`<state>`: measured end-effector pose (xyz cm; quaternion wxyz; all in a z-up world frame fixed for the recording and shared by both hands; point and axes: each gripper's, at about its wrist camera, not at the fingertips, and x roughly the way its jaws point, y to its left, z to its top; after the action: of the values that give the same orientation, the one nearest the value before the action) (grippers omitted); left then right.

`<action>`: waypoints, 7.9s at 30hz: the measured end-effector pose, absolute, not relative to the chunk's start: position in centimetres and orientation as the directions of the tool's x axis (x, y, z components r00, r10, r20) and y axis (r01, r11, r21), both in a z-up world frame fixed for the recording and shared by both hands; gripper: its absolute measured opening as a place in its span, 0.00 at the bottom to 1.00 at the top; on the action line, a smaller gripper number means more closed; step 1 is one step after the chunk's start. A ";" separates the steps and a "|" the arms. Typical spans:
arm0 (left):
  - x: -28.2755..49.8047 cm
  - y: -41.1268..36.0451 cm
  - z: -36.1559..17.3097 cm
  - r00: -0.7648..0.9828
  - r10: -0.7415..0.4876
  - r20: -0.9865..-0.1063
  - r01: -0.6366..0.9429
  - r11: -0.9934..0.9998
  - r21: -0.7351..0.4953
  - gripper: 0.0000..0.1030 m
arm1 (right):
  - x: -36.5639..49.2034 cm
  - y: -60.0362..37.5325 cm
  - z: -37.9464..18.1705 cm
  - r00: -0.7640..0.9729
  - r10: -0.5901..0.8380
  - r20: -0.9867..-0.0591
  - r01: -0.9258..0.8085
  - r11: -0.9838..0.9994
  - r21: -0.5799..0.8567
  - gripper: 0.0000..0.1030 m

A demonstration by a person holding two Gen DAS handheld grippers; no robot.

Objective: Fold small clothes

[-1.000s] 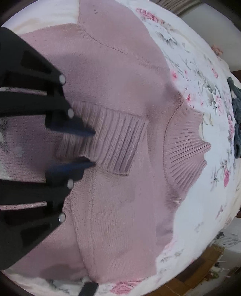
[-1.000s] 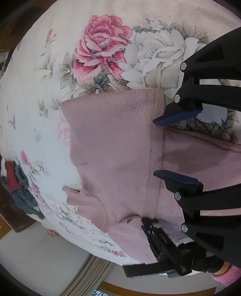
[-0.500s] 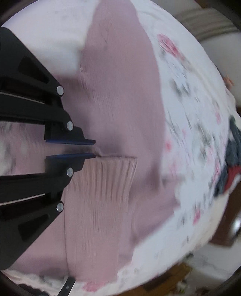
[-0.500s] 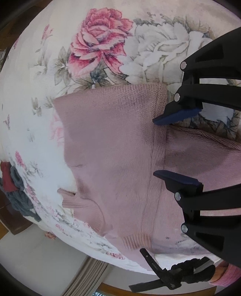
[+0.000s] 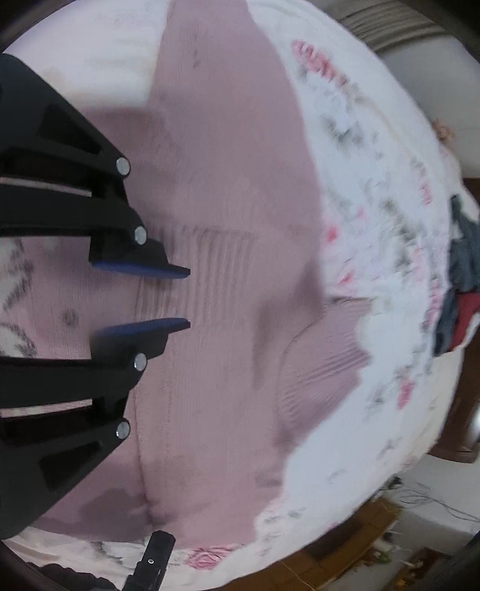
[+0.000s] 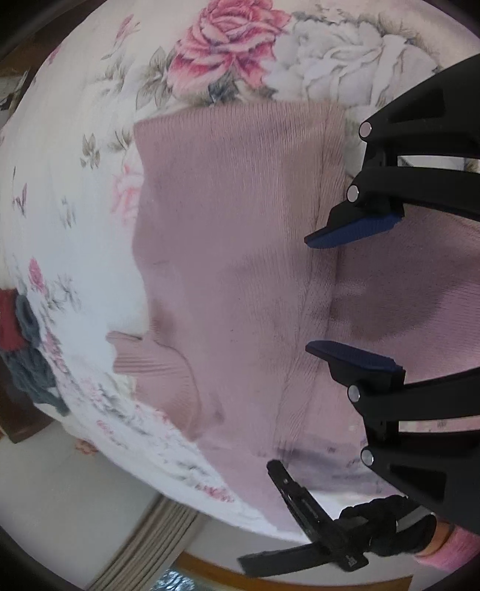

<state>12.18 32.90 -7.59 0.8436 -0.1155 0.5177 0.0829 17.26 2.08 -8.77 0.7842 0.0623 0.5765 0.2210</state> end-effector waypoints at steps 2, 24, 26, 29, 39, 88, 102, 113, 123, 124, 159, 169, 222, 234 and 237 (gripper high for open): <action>12.9 33.0 -9.8 0.399 0.020 -0.917 -0.274 0.957 -0.099 0.22 | 17.4 2.1 -9.7 0.222 0.410 -0.885 -0.263 0.899 0.351 0.51; 2.4 48.0 -7.8 0.438 0.075 -0.896 -0.507 0.844 -0.177 0.59 | 13.6 6.7 -7.7 0.207 0.391 -0.897 -0.378 0.877 0.296 0.65; 0.9 51.0 -7.7 0.428 0.111 -0.897 -0.562 0.810 -0.168 0.58 | 12.9 8.0 -7.8 0.191 0.404 -0.895 -0.401 0.864 0.304 0.65; -2.1 56.3 -7.8 0.430 0.139 -0.892 -0.650 0.734 -0.199 0.57 | 11.9 10.0 -8.6 0.163 0.404 -0.900 -0.433 0.849 0.302 0.65; -4.7 68.5 -9.4 0.513 0.143 -0.846 -0.757 0.541 -0.368 0.51 | 11.0 12.4 -11.4 0.136 0.347 -0.928 -0.458 0.852 0.252 0.66; 6.4 46.5 -8.6 0.674 -0.150 -0.723 -0.328 0.817 -0.475 0.08 | 10.3 10.4 -12.1 0.106 0.403 -0.909 -0.453 0.834 0.317 0.73; 2.1 47.6 -9.5 0.604 -0.269 -0.750 -0.318 0.782 -0.536 0.24 | 10.9 11.3 -11.7 0.090 0.395 -0.914 -0.442 0.838 0.319 0.74; 2.9 50.8 -4.6 0.654 -0.020 -0.756 -0.324 0.896 -0.304 0.35 | 11.8 18.2 -9.6 0.054 0.455 -0.889 -0.486 0.790 0.374 0.74; 5.4 52.5 -10.2 0.551 -0.023 -0.834 -0.332 0.911 -0.245 0.35 | 13.4 24.6 -9.1 0.006 0.470 -0.883 -0.507 0.763 0.402 0.74; 5.4 52.6 -10.1 0.552 -0.028 -0.833 -0.333 0.909 -0.251 0.35 | 13.6 25.0 -9.2 -0.001 0.473 -0.881 -0.500 0.763 0.410 0.74; 3.8 49.7 -5.2 0.644 0.005 -0.765 -0.349 0.892 -0.288 0.50 | 18.9 22.3 -7.5 0.022 0.565 -0.825 -0.456 0.740 0.495 0.09; 6.7 47.1 -10.0 0.499 0.019 -0.867 -0.347 0.920 -0.180 0.50 | 20.7 19.0 -13.6 -0.022 0.490 -0.871 -0.341 0.816 0.467 0.09; 7.5 48.1 -11.6 0.454 -0.001 -0.891 -0.361 0.914 -0.185 0.61 | 20.3 9.2 -5.9 0.221 0.489 -0.844 -0.268 0.863 0.429 0.07; 7.5 47.9 -10.5 0.445 0.019 -0.895 -0.359 0.920 -0.158 0.61 | 19.5 1.3 -11.4 0.109 0.485 -0.868 -0.110 0.874 0.474 0.22; 7.3 46.9 -8.1 0.509 0.054 -0.859 -0.335 0.932 -0.140 0.61 | 19.7 -0.2 -10.1 0.172 0.465 -0.868 -0.104 0.885 0.454 0.39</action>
<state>7.34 46.95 -8.06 0.8562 -0.1459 0.4823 0.1137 19.74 -0.24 -10.07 0.7513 0.1470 0.6149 0.1893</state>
